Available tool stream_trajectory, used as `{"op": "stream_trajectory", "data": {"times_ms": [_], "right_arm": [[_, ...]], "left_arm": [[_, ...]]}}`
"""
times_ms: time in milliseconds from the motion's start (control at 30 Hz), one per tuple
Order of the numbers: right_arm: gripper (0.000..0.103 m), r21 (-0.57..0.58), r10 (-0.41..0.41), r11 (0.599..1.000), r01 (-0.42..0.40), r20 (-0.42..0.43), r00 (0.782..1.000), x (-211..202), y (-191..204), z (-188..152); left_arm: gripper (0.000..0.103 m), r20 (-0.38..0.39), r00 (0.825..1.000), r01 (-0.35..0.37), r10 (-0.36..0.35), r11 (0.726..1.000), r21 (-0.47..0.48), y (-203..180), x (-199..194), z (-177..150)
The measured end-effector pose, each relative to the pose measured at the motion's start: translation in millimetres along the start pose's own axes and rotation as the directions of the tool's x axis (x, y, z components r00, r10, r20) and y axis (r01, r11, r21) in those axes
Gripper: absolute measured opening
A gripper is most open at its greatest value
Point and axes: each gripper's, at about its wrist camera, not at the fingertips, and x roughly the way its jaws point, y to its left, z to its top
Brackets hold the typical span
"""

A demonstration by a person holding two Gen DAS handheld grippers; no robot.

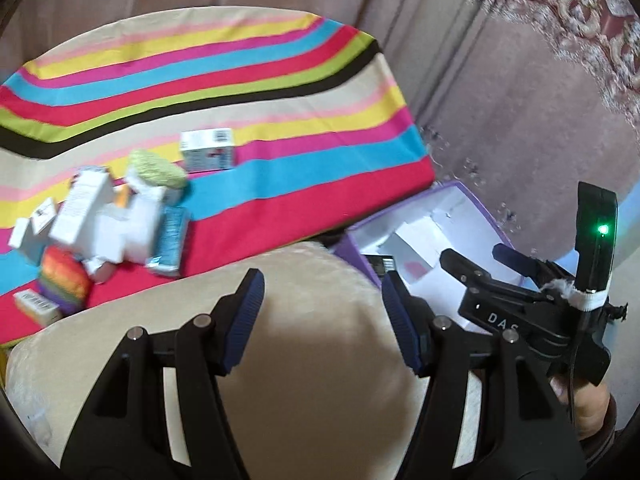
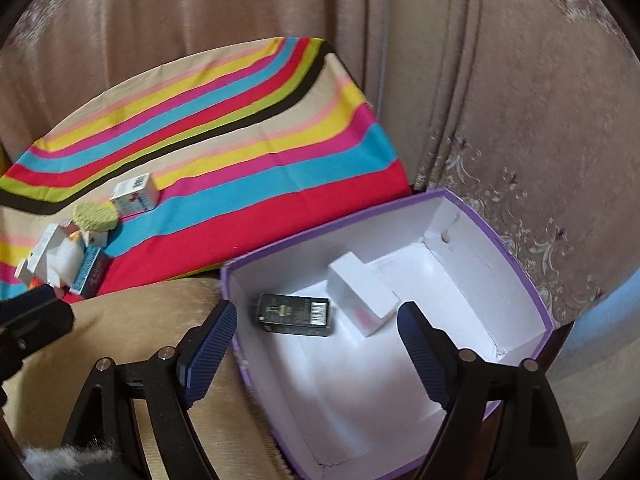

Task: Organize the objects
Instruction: 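Lower the black barcode box into the purple box and open the left gripper, then move both grippers back over the boxes on the striped cloth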

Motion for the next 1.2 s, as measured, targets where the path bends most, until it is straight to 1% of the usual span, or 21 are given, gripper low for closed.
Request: {"op": "stream_trajectory", "data": {"times_ms": [33, 100, 167, 267, 333, 433, 533, 700, 733, 933, 1000, 1100, 1133, 1167, 1200], "right_arm": [[0.084, -0.009, 0.005, 1.0, -0.005, 0.001, 1.0, -0.7, 3.7, 0.0], [0.084, -0.029, 0.015, 0.999, -0.015, 0.005, 1.0, -3.6, 14.3, 0.2], [0.084, -0.04, 0.027, 0.999, -0.026, 0.003, 1.0, -4.8, 22.8, 0.3], [0.085, -0.054, 0.064, 0.996, -0.064, -0.012, 0.998, -4.0, 37.9, -1.1], [0.085, -0.071, 0.093, 0.993, -0.095, -0.024, 0.995, -3.0, 49.5, -1.5], [0.085, -0.104, 0.119, 0.987, -0.122, -0.03, 0.992, -2.4, 67.7, -2.0], [0.085, -0.134, 0.141, 0.98, -0.146, -0.045, 0.989, -0.3, 84.5, -1.7], [0.085, -0.178, 0.176, 0.966, -0.188, -0.082, 0.981, 4.5, 110.3, 0.0], [0.085, -0.183, 0.179, 0.964, -0.192, -0.086, 0.98, 5.8, 114.7, 0.8], [0.085, -0.223, 0.208, 0.947, -0.233, -0.129, 0.97, 15.6, 144.4, 5.6], [0.085, -0.249, 0.22, 0.935, -0.251, -0.148, 0.964, 19.0, 158.0, 6.5], [0.085, -0.283, 0.233, 0.92, -0.272, -0.164, 0.959, 23.1, 174.6, 9.7], [0.085, -0.294, 0.236, 0.915, -0.277, -0.168, 0.957, 24.6, 181.4, 11.5], [0.085, -0.3, 0.24, 0.912, -0.282, -0.169, 0.956, 25.5, 185.9, 13.1], [0.085, -0.305, 0.246, 0.908, -0.288, -0.168, 0.955, 26.2, 192.5, 15.7]], "left_arm": [[0.065, 0.003, 1.0, -0.001, 0.001, 1.0, -0.008, 10.8, -6.0, 1.9], [0.065, 0.011, 1.0, -0.018, 0.019, 0.998, -0.052, 34.8, -20.7, 1.2], [0.065, 0.017, 0.999, -0.032, 0.034, 0.995, -0.099, 48.3, -36.3, 1.2], [0.065, 0.016, 0.998, -0.06, 0.063, 0.986, -0.156, 78.9, -61.8, -1.7], [0.066, -0.001, 0.997, -0.082, 0.083, 0.979, -0.186, 94.9, -80.0, -1.2], [0.07, -0.003, 0.992, -0.126, 0.129, 0.965, -0.231, 122.8, -100.5, -5.7], [0.073, -0.015, 0.985, -0.168, 0.171, 0.942, -0.29, 154.8, -113.0, -12.6], [0.074, -0.052, 0.976, -0.215, 0.21, 0.91, -0.355, 199.4, -121.2, -19.1], [0.075, -0.056, 0.975, -0.219, 0.213, 0.908, -0.357, 206.6, -120.5, -19.7], [0.078, -0.083, 0.968, -0.25, 0.236, 0.881, -0.403, 232.2, -122.0, -26.7], [0.078, -0.104, 0.968, -0.25, 0.227, 0.869, -0.427, 242.2, -118.2, -28.3], [0.078, -0.133, 0.97, -0.242, 0.203, 0.838, -0.489, 255.1, -112.9, -30.6], [0.078, -0.136, 0.971, -0.238, 0.196, 0.836, -0.494, 260.4, -109.9, -28.1], [0.078, -0.14, 0.973, -0.229, 0.183, 0.831, -0.508, 265.4, -106.6, -26.6], [0.077, -0.144, 0.976, -0.216, 0.164, 0.819, -0.532, 272.3, -103.4, -26.0]]}}
